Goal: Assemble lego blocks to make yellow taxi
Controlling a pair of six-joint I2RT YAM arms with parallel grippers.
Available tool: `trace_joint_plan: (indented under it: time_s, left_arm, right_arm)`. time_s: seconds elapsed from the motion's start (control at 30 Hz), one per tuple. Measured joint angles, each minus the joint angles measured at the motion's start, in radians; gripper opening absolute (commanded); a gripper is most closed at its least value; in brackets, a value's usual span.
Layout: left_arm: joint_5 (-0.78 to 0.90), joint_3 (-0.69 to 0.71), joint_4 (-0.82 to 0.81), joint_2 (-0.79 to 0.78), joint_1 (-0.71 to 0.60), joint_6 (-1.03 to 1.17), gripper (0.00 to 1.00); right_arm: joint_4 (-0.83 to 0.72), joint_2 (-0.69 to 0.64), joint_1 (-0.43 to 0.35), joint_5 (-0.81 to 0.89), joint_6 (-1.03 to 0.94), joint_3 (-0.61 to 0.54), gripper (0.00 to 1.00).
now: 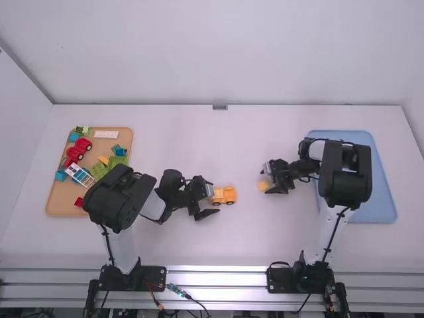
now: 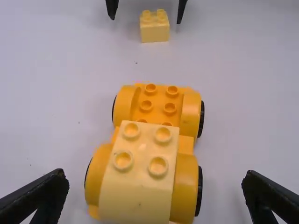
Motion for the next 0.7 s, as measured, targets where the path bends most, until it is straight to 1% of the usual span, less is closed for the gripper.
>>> trace_joint_plan:
  time_s: [0.1,0.23,0.33,0.47,0.63,0.67,0.7]
  left_arm:
    - [0.014,0.006,-0.045,0.000,0.000,0.044,0.91]
    - [0.027,0.029,-0.100,0.000,0.000,0.075,0.93]
    - [0.027,0.051,-0.126,0.000,0.000,0.087,1.00]
    - [0.027,0.071,-0.145,0.000,0.000,0.090,0.99]
    - [0.027,0.079,-0.152,0.000,0.000,0.090,0.99]
    - [0.027,0.079,-0.153,0.000,0.000,0.090,0.99]
    - [0.027,0.079,-0.154,0.000,0.000,0.090,0.99]
  right_arm:
    - [-0.002,0.000,0.004,0.000,0.010,0.000,0.69]
    - [-0.006,0.000,0.004,0.000,0.013,0.000,0.63]
    - [-0.006,0.000,0.003,0.001,0.016,0.000,0.62]
    - [-0.002,0.000,0.004,0.004,0.021,-0.001,0.60]
    - [0.083,0.000,0.004,0.000,0.051,-0.043,0.59]
    - [0.097,0.000,0.003,-0.008,0.062,-0.053,0.56]
    - [0.105,0.000,0.003,-0.014,0.074,-0.060,0.56]
